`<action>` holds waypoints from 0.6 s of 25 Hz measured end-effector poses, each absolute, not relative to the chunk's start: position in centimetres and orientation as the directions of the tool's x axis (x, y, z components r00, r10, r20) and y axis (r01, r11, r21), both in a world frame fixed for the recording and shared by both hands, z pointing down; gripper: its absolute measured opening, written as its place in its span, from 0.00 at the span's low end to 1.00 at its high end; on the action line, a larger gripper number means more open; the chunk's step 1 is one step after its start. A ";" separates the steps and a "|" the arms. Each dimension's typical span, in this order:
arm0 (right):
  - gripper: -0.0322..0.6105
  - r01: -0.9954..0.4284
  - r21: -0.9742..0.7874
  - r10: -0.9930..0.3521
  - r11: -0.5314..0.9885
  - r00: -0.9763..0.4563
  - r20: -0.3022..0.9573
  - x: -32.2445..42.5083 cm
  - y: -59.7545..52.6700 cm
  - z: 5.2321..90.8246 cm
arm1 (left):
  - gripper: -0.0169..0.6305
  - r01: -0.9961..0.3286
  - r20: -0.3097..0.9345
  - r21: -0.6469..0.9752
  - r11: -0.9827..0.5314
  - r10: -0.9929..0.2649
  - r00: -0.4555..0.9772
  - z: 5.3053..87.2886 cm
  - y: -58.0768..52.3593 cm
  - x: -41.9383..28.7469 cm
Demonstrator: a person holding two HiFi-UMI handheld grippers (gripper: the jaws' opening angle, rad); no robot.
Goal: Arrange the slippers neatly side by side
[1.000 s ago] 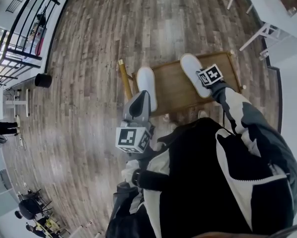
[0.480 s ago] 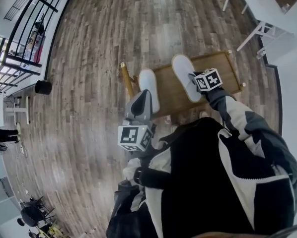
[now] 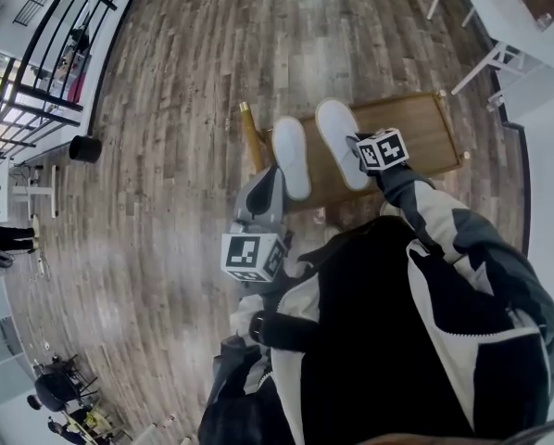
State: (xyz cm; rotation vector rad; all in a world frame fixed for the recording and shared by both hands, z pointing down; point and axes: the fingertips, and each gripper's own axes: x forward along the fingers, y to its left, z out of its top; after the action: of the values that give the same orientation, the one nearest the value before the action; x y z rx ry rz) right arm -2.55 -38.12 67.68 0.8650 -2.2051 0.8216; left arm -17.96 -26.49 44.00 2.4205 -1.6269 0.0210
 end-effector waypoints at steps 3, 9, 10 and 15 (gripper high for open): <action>0.11 -0.751 -0.307 -0.356 0.585 -0.578 0.734 -3.5 -38.4 68.7 | 0.05 -0.918 0.141 0.180 -0.355 -0.914 0.381 44.4 -26.1 -18.6; 0.11 -0.767 -0.275 -0.347 0.580 -0.537 0.769 -5.2 -38.4 71.3 | 0.05 -0.920 0.157 0.177 -0.349 -0.913 0.377 44.7 -25.4 -19.9; 0.11 -0.771 -0.271 -0.345 0.576 -0.530 0.774 -5.3 -38.5 71.6 | 0.05 -0.920 0.158 0.178 -0.350 -0.912 0.378 44.6 -25.4 -19.9; 0.11 -0.796 -0.267 -0.338 0.543 -0.499 0.798 -5.2 -39.1 73.3 | 0.05 -0.918 0.165 0.174 -0.356 -0.909 0.383 44.8 -25.4 -20.0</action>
State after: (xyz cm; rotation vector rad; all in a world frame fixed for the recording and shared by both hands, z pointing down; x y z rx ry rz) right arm -5.23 -39.12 73.26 0.9124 -2.0758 0.8332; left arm -19.95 -25.35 44.84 2.4064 -1.6224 0.0591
